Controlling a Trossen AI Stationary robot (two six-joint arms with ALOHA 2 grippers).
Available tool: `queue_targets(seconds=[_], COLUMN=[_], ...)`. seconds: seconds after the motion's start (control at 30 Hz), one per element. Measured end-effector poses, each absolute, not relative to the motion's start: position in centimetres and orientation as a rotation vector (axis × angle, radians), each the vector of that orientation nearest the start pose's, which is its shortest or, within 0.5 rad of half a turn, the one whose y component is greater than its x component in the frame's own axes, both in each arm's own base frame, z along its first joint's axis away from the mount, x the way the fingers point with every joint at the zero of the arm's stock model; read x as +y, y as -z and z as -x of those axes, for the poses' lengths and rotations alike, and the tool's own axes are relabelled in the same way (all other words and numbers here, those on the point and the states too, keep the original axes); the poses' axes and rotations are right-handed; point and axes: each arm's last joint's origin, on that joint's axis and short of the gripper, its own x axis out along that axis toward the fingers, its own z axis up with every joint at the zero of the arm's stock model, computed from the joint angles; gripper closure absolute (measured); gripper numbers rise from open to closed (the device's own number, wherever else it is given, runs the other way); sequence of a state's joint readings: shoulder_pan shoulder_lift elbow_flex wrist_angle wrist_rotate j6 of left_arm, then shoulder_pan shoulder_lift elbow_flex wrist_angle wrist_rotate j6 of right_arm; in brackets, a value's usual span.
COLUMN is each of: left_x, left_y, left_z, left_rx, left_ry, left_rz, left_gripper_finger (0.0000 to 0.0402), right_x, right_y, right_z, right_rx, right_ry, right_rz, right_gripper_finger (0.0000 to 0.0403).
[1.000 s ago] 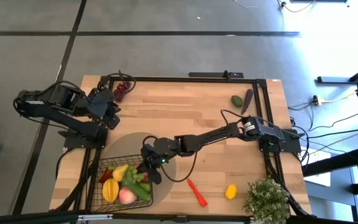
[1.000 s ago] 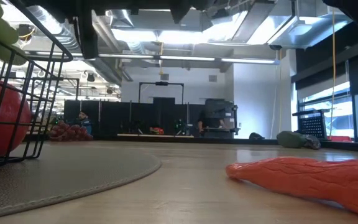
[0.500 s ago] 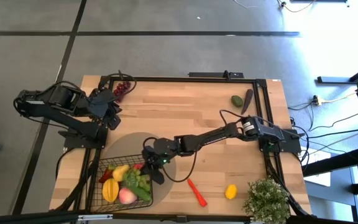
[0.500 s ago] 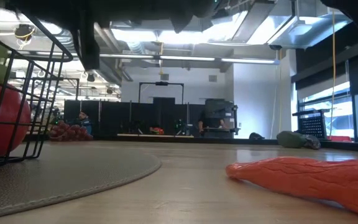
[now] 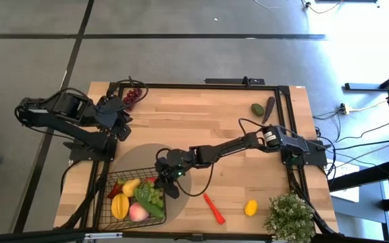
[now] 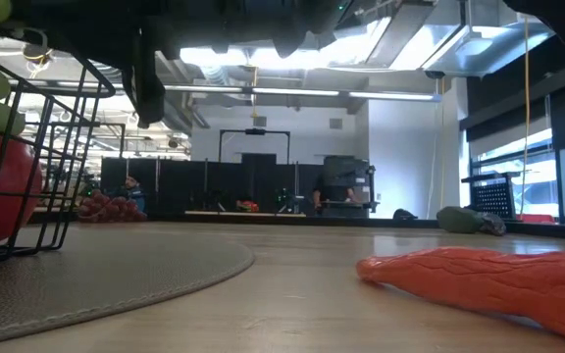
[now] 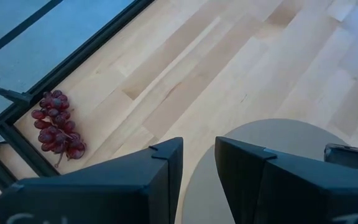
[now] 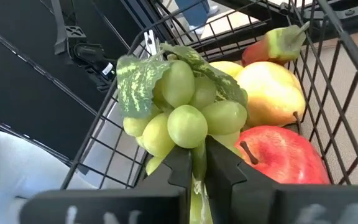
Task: Build produce basket
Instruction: Put the green grapes into the wire basket, then put the green lime into the wire basket
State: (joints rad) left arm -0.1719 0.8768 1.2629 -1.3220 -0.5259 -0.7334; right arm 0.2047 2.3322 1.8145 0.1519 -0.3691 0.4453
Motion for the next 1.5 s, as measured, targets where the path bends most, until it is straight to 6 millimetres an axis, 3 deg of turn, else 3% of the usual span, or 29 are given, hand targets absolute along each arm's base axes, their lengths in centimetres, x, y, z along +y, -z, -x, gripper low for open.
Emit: queue_targets(seconds=[0.57,0.8,1.13,1.5], left_x=[-0.5,-0.5,-0.5,-0.5], left_y=[-38.0,-37.9,-37.9,-37.9], left_z=[-11.1,-11.1,-11.1,-11.1], left_rx=[0.710,0.710,0.711,0.712], left_ry=[-0.623,-0.623,-0.623,-0.623], left_rz=[0.354,0.354,0.353,0.353], left_gripper_finger=[0.0318,0.0318,0.0318,0.0318], right_x=[11.9,11.8,11.5,11.4], right_y=[-19.3,-19.3,-19.4,-20.5], right_z=[-52.1,-52.1,-52.2,-52.2], right_rx=[0.482,0.480,0.463,0.389], right_ry=[-0.470,-0.457,-0.423,-0.484], right_rz=[-0.496,-0.481,-0.496,-0.366], right_gripper_finger=[0.0370,0.0386,0.0312,0.0306])
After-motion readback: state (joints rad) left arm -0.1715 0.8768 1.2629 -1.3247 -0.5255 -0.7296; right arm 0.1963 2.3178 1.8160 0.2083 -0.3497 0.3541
